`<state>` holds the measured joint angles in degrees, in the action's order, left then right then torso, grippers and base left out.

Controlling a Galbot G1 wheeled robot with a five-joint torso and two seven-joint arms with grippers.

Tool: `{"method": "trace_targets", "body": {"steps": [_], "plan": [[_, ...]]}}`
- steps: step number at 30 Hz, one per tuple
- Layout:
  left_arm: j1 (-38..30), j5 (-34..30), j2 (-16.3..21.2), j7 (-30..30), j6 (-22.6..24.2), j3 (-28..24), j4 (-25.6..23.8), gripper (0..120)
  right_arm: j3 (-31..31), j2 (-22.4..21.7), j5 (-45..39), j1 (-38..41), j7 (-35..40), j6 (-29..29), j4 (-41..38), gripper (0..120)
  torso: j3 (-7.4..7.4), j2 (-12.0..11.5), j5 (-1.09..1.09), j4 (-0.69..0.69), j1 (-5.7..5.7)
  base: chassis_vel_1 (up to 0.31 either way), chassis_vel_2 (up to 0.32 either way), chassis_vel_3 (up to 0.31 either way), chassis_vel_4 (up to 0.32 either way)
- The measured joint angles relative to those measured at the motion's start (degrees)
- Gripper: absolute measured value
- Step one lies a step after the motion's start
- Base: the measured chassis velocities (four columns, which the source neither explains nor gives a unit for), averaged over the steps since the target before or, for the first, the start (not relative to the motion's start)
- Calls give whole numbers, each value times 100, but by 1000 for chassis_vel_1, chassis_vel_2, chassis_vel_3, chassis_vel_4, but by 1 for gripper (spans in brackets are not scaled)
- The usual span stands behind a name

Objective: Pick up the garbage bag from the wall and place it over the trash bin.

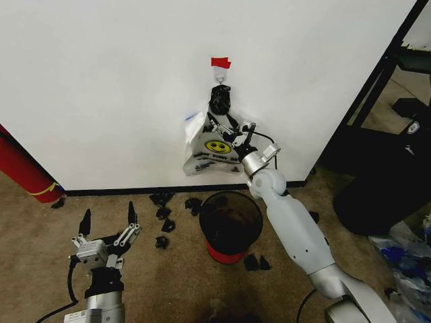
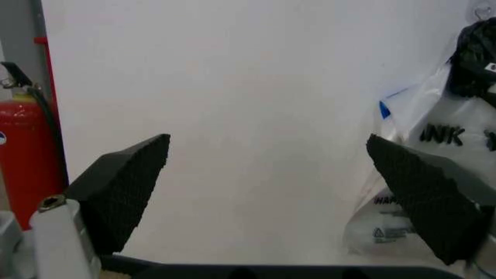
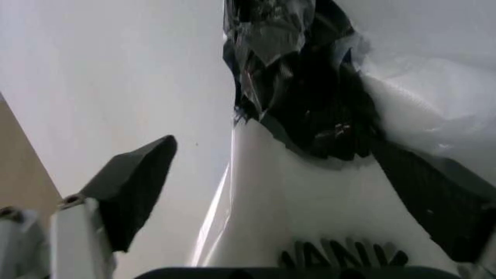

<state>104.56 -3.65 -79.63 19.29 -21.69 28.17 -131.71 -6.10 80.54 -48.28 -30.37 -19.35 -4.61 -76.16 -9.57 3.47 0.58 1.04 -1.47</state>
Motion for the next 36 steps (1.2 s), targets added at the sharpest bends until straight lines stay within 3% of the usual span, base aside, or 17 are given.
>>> {"method": "trace_targets", "body": {"steps": [13, 25, 36], "plan": [[-4, 50, -65, -10, -49, -69, 10, 100, 93, -72, 224, 207, -46, -60, 171, 72, 0, 0, 0, 0, 0, 0, 0, 0, 0], [38, 38, -87, -6, -83, -79, -9, 100, 19, -152, 424, -10, -9, -81, 15, 24, 0, 1, 0, 0, 0, 0, 0, 0, 0], [-19, 75, -87, -5, -72, -214, 60, 100, -158, -336, 504, -197, 117, -73, -164, 4, 0, 1, -1, 1, 0, 0, 0, 0, 0]]}}
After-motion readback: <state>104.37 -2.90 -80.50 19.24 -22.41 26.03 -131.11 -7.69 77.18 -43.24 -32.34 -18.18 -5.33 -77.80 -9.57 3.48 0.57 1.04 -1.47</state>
